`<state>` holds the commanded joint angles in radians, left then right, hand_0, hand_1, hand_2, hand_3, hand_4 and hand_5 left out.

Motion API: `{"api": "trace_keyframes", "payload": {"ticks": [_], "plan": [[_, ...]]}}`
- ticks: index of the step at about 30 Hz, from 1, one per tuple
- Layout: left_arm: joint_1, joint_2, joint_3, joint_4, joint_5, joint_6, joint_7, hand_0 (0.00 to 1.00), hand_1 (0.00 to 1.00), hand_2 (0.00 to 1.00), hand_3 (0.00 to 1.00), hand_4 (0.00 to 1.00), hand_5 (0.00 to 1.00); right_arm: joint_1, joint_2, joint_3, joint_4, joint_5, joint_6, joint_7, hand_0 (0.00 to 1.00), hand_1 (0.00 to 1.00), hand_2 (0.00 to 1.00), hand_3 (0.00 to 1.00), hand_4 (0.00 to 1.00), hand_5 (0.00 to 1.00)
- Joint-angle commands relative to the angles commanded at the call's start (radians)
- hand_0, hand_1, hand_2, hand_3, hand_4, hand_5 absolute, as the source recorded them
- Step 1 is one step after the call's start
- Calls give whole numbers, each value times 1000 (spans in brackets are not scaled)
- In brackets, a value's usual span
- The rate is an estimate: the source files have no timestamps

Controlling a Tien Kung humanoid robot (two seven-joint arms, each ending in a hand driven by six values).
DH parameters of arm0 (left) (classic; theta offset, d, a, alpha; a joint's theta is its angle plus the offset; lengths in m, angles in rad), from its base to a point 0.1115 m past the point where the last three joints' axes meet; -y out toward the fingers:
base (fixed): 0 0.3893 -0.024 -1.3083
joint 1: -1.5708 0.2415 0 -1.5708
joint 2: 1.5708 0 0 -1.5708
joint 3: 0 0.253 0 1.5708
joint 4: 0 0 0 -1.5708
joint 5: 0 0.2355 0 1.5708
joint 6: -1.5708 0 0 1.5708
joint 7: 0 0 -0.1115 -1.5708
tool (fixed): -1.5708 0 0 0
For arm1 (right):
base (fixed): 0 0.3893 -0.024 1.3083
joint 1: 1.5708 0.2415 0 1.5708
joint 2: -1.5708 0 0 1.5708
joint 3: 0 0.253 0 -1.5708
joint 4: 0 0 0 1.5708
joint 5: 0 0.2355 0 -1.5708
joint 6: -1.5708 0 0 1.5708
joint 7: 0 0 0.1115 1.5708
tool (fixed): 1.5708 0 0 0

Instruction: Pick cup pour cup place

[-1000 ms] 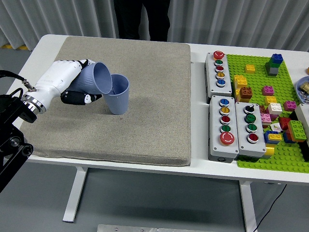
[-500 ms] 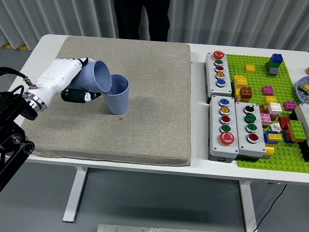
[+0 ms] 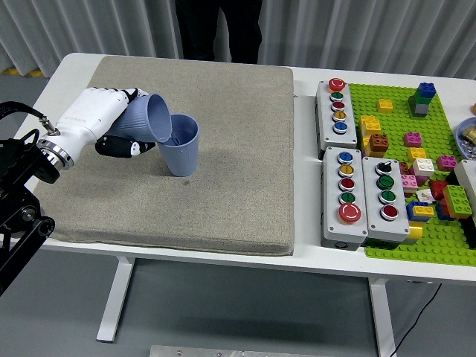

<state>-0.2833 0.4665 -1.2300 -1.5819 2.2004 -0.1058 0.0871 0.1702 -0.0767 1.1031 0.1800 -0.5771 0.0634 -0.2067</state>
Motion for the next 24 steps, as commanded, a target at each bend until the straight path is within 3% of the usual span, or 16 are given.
{"api": "trace_keyframes", "payload": {"ticks": [9, 24], "plan": [[-3, 2, 9, -12, 56, -3, 10, 522, 540, 558, 523, 681, 247, -2, 0, -1, 0, 0, 0, 0, 680, 673, 682, 641, 439, 172], [-5, 3, 20, -14, 69, -1, 17, 522, 539, 558, 523, 680, 248, -7, 2, 1, 0, -4, 0, -1, 680, 673, 682, 641, 440, 174]]}}
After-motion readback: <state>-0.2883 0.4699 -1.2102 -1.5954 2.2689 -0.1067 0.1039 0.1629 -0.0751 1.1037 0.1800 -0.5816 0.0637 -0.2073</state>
